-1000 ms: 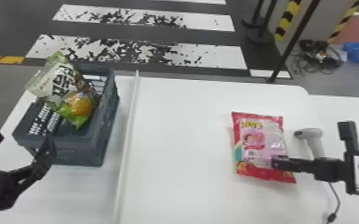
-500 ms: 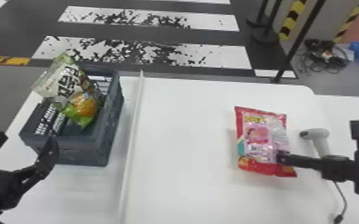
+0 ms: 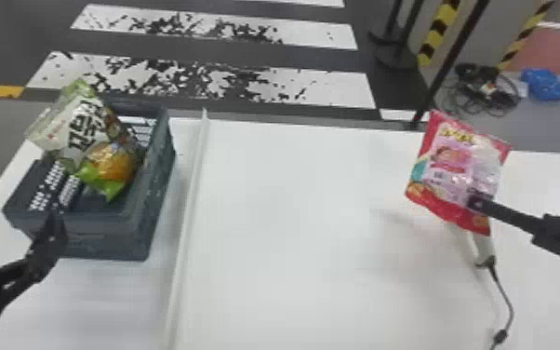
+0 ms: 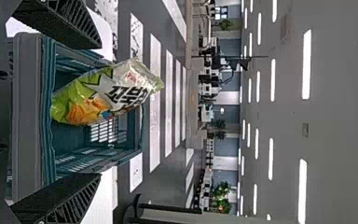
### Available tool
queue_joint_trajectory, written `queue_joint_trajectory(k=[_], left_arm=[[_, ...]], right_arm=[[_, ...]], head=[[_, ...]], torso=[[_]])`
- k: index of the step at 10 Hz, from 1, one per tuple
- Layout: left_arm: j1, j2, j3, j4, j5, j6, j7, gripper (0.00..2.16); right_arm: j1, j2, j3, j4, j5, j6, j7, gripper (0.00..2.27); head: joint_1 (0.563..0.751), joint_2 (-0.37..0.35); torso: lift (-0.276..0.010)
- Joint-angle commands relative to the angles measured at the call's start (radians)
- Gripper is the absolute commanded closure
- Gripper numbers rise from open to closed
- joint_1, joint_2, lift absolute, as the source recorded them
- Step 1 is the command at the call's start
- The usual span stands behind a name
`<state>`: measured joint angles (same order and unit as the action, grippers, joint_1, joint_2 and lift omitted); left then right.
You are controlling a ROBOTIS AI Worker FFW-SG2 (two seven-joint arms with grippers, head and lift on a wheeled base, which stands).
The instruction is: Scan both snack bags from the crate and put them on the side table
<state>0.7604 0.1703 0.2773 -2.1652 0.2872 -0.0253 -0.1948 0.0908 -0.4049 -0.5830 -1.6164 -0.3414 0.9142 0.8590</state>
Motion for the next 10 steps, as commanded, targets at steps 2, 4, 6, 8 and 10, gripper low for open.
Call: queue_joint_trajectory(k=[2, 4, 6, 8, 10], left_arm=[[-0.009, 0.0, 0.0, 0.01, 0.001, 0.0, 0.0, 0.01], [-0.015, -0.002, 0.0, 0.018, 0.003, 0.0, 0.0, 0.01], [-0.021, -0.002, 0.0, 0.027, 0.003, 0.0, 0.0, 0.01], [-0.026, 0.002, 0.0, 0.028, 0.004, 0.003, 0.0, 0.01], [-0.027, 0.003, 0.002, 0.024, 0.007, 0.003, 0.0, 0.01]], right_arm=[[-0.052, -0.012, -0.081, 0.096, -0.011, 0.012, -0.245, 2.26], [-0.057, -0.009, -0.129, 0.174, -0.107, -0.074, -0.512, 2.26], [-0.06, -0.005, -0.129, 0.242, -0.117, -0.222, -0.696, 2.26], [-0.088, -0.014, -0.118, 0.34, -0.117, -0.307, -0.727, 1.44], [-0.082, -0.005, -0.086, 0.36, -0.11, -0.421, -0.808, 0.0]], head=[[0.695, -0.196], [0.695, -0.315], [0.695, -0.35], [0.695, -0.35], [0.695, -0.35]], torso=[[-0.087], [-0.087], [-0.087], [-0.087], [-0.087]])
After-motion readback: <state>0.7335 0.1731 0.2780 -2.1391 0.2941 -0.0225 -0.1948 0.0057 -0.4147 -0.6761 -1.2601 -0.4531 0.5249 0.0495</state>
